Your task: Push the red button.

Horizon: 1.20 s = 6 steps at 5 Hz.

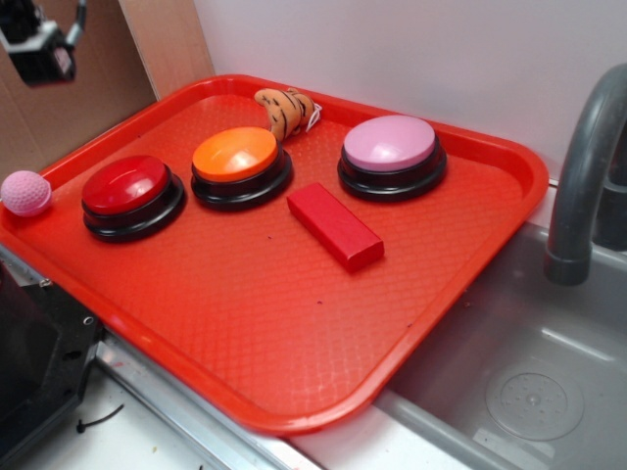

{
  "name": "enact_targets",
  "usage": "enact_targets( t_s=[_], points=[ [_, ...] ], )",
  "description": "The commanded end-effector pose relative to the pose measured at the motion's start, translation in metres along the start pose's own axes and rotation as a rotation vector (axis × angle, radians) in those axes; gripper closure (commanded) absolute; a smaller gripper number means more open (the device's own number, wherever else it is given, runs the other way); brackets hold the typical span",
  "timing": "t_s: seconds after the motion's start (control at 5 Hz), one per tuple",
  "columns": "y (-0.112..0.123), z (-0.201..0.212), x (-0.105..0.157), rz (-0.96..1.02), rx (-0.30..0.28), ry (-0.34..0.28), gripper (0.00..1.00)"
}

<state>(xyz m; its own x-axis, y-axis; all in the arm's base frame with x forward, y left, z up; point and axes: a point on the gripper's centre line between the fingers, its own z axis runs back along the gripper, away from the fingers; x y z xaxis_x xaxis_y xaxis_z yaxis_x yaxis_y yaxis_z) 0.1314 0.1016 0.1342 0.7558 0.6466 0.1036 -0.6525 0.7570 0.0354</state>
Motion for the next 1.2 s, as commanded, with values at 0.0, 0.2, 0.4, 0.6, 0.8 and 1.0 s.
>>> enact_targets(
  t_s=[0.0, 0.2, 0.4, 0.6, 0.8, 1.0],
  points=[
    [-0.002, -0.041, 0.022, -0.158, -0.011, -0.049, 0.00],
    [-0.025, -0.055, 0.031, -0.405, -0.044, -0.078, 0.00],
    [-0.041, -0.068, 0.028, -0.567, -0.061, -0.074, 0.00],
    [-0.045, -0.079, 0.022, -0.594, -0.039, -0.039, 0.00],
    [-0.046, -0.085, 0.018, -0.610, -0.016, -0.010, 0.00],
    [-0.044, -0.077, 0.019, -0.609, -0.001, 0.006, 0.00]
  ],
)
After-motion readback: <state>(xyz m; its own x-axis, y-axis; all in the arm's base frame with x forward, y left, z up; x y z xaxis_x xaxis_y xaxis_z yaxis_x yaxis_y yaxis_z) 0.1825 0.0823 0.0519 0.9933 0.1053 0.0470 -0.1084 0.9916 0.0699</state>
